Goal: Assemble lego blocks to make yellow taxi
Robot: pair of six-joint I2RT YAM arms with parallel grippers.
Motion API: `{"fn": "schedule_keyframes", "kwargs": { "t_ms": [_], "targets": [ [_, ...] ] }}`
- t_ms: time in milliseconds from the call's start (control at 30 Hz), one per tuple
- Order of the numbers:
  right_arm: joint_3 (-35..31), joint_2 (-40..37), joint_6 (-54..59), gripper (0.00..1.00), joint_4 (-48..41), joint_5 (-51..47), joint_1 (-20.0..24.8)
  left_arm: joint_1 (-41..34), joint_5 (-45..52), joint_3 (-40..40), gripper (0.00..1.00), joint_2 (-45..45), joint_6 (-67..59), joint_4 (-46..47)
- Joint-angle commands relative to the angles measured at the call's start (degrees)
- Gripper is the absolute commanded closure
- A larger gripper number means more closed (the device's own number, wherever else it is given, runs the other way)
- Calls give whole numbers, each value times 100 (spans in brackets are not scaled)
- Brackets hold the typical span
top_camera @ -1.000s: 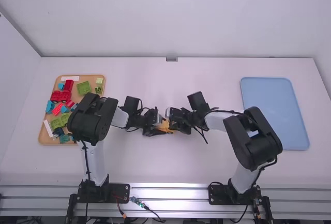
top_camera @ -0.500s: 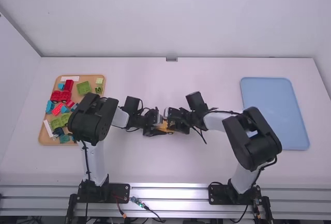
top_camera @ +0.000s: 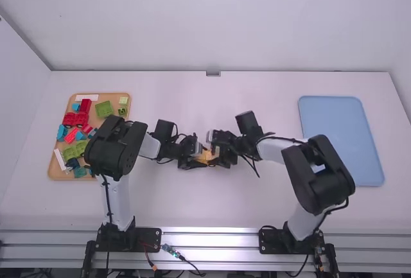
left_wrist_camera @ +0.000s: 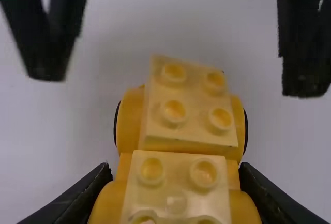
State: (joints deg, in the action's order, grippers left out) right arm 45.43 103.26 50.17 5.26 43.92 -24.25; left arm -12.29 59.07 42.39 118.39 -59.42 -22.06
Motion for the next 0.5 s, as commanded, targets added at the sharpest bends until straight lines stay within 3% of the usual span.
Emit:
{"fn": "schedule_keyframes", "kwargs": {
  "t_ms": [0, 100, 300, 467],
  "targets": [
    [74, -182, 63, 17, 31, 275, 94, -46, -170, -46, 84, 76, -17, 42],
    [74, -212, 63, 16, -22, 278, 140, -46, -166, -46, 84, 76, -17, 44],
    [61, -204, 564, 29, -564, -339, -7, -46, -149, -46, 84, 76, -17, 33],
    [28, -143, 535, 33, -476, -501, -149, -46, -153, -46, 84, 76, -17, 39]
  ]
}}
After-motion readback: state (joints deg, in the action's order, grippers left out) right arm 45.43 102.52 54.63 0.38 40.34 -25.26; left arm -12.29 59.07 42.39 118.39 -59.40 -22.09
